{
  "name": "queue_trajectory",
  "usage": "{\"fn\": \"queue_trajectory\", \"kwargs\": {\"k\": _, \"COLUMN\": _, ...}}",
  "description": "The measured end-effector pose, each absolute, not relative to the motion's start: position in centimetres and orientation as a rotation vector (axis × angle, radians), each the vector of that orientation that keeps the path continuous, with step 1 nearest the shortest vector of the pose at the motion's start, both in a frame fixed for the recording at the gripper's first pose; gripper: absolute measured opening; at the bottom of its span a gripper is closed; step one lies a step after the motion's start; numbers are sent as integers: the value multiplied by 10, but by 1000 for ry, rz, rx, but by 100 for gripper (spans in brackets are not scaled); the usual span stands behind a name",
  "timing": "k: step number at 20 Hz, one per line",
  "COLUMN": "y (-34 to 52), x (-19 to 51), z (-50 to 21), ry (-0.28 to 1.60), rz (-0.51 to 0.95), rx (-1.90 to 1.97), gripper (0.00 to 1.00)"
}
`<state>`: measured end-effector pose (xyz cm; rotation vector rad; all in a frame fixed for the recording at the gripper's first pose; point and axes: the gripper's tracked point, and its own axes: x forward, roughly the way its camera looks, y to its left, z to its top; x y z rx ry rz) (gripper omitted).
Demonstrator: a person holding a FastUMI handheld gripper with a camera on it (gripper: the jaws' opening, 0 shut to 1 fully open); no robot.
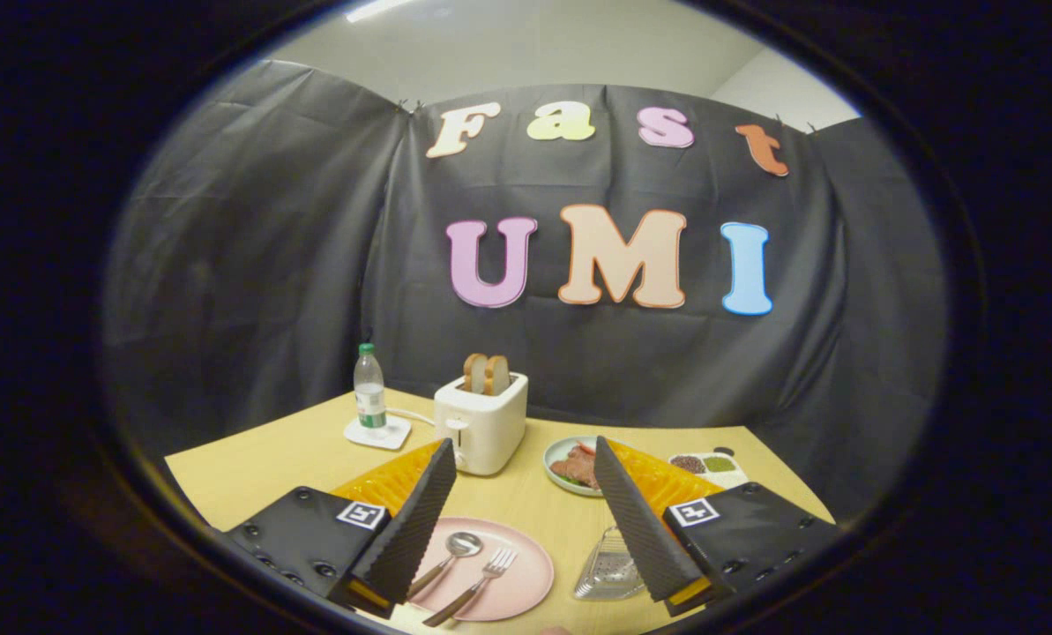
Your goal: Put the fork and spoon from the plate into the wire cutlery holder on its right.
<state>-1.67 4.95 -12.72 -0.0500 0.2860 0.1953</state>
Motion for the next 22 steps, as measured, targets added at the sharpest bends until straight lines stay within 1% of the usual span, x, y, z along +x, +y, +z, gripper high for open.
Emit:
{"fn": "queue_trajectory", "kwargs": {"k": 6, "y": 64, "x": -34, "z": -190, "ry": 464, "rz": 248, "rx": -56, "gripper": 100}}
{"fn": "queue_trajectory", "kwargs": {"k": 15, "y": 61, "x": -53, "z": -266, "ry": 682, "rz": 242, "rx": -72, "gripper": 100}}
{"fn": "queue_trajectory", "kwargs": {"k": 22, "y": 63, "x": -69, "z": -311, "ry": 827, "rz": 246, "rx": -117, "gripper": 100}}
